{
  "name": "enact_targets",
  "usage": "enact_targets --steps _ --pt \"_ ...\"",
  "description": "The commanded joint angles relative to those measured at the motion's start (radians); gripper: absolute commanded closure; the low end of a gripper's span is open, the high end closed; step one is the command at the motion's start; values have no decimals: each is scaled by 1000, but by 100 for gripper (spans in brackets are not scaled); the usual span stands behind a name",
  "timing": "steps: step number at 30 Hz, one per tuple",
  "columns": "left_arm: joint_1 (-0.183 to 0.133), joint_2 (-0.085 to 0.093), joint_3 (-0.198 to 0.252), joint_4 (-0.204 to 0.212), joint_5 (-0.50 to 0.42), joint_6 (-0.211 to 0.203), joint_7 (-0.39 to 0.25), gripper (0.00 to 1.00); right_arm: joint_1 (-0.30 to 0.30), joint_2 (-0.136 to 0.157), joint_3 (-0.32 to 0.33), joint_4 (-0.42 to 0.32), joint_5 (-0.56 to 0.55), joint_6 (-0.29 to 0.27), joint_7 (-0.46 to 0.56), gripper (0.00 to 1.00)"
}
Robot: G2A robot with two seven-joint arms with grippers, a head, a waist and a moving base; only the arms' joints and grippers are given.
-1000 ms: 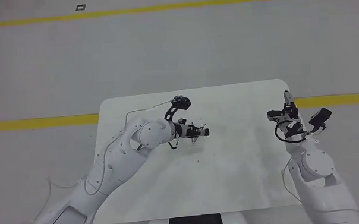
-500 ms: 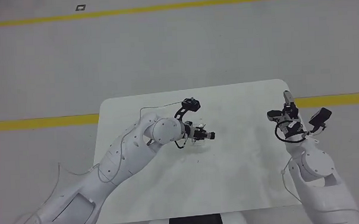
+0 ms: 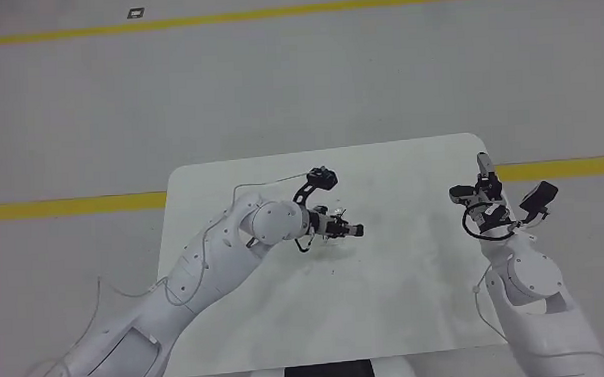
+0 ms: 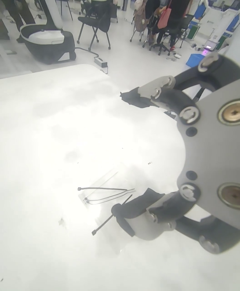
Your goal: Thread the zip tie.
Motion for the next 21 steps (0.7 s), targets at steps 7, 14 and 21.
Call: enact_targets --steps 7,14,21 --pt "-6 -3 7 11 -7 -16 -3 0 0 0 0 0 0 0 0 0" --pt "1 -9 22 61 5 -1 26 0 0 0 0 0 0 0 0 0" --pt "-2 -10 22 70 5 -2 28 0 0 0 0 0 0 0 0 0"
